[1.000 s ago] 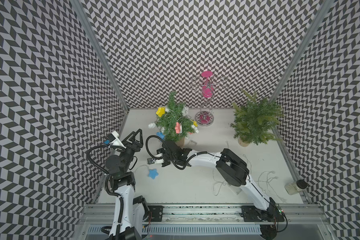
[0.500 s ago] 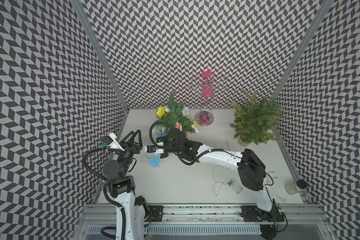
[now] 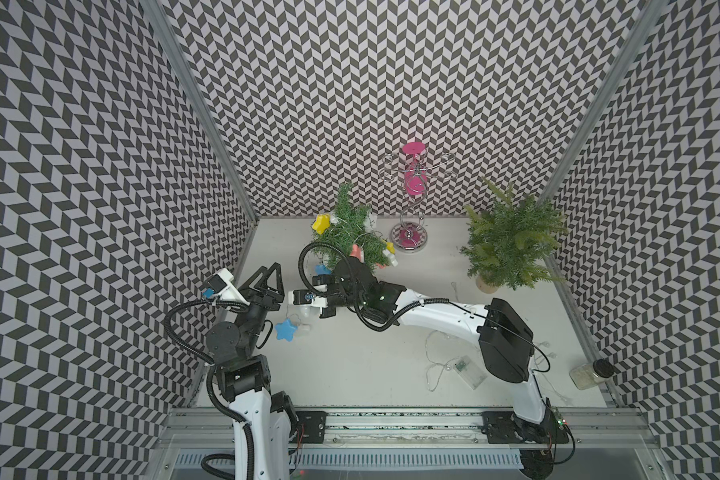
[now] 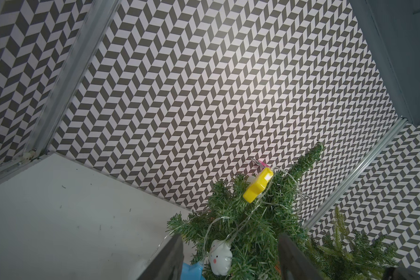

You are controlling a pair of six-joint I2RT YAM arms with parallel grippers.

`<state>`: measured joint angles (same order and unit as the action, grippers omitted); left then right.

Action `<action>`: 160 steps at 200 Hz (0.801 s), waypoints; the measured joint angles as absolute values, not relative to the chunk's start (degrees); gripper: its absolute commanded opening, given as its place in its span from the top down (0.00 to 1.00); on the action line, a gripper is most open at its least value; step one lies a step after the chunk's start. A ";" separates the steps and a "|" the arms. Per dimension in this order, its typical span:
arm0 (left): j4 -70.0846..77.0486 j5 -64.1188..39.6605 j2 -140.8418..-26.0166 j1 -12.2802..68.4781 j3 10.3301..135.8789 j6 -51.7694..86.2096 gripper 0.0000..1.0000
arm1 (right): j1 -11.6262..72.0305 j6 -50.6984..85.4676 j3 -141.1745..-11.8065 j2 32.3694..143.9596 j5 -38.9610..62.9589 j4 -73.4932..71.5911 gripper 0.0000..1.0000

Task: Wrap string light around the christmas tree
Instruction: Pick up the light string from the center of the board.

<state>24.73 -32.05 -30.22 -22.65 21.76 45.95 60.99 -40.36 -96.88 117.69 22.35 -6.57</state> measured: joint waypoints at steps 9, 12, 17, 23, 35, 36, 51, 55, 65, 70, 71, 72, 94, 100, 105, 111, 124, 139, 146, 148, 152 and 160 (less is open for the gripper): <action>24.18 -31.92 -29.71 -22.98 21.76 45.95 0.39 | 60.99 -39.92 -96.88 117.05 22.33 -6.74 1.00; 24.01 -31.86 -29.47 -23.09 21.76 45.93 0.39 | 60.99 -39.81 -96.88 116.84 22.35 -6.83 1.00; 23.73 -31.75 -29.08 -23.31 21.76 45.95 0.39 | 60.99 -39.55 -96.88 116.44 22.33 -6.92 1.00; 23.44 -31.66 -28.73 -23.49 21.76 45.95 0.39 | 60.97 -39.33 -96.88 115.90 22.35 -7.11 1.00; 22.83 -31.55 -27.49 -23.90 21.76 45.95 0.39 | 60.88 -38.68 -96.88 114.76 22.50 -7.60 1.00; 22.72 -31.53 -27.33 -23.97 21.76 45.95 0.39 | 60.86 -38.61 -96.88 114.69 22.52 -7.60 1.00; 22.41 -31.64 -25.98 -24.71 21.76 45.95 0.40 | 60.51 -37.58 -96.92 113.47 23.07 -8.25 1.00; 22.44 -31.77 -25.80 -24.95 21.76 46.00 0.40 | 60.38 -37.26 -96.97 113.16 23.24 -8.23 1.00; 22.44 -32.18 -25.74 -25.67 21.76 46.13 0.40 | 60.07 -36.51 -97.21 112.62 23.90 -8.19 1.00; 22.50 -32.49 -25.76 -26.11 21.69 46.35 0.40 | 59.94 -36.21 -97.38 112.46 24.14 -8.12 1.00; 22.52 -32.53 -25.76 -26.15 21.67 46.37 0.40 | 59.90 -36.10 -97.45 112.40 24.25 -8.12 1.00; 22.52 -32.60 -25.76 -26.22 21.65 46.39 0.40 | 59.86 -36.05 -97.47 112.38 24.25 -8.12 1.00; 22.74 -34.28 -25.71 -27.70 21.19 47.55 0.41 | 59.29 -34.72 -98.63 111.70 25.39 -7.46 1.00; 22.72 -34.48 -25.69 -27.97 21.12 47.68 0.42 | 59.11 -34.44 -98.89 111.42 25.58 -7.20 1.00; 22.68 -34.72 -25.58 -28.14 21.12 47.70 0.43 | 59.00 -34.26 -98.96 111.18 25.71 -7.05 1.00; 22.61 -34.94 -25.41 -28.29 21.12 47.79 0.44 | 58.87 -34.09 -98.96 110.72 25.87 -6.68 1.00; 22.65 -35.66 -24.88 -28.51 21.12 47.86 0.45 | 58.50 -33.74 -98.96 109.56 26.22 -5.76 1.00; 22.70 -36.42 -24.34 -28.56 21.10 47.94 0.45 | 57.91 -32.99 -98.96 108.40 27.00 -5.28 1.00; 22.76 -36.84 -24.16 -28.56 21.06 47.94 0.46 | 57.56 -32.64 -98.98 107.92 27.46 -5.08 1.00; 22.81 -36.88 -24.14 -28.56 21.04 47.94 0.46 | 57.45 -32.49 -99.00 107.77 27.62 -5.04 1.00; 22.87 -37.04 -24.12 -28.56 21.02 47.99 0.47 | 57.34 -32.36 -99.11 107.57 27.92 -4.89 1.00; 23.33 -37.36 -24.12 -28.56 20.80 48.31 0.47 | 56.97 -31.88 -99.66 107.33 28.62 -4.38 1.00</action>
<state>23.33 -37.36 -24.12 -28.56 20.80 48.31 56.97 -31.88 -99.66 107.33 28.62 -4.38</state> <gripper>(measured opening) 0.537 0.045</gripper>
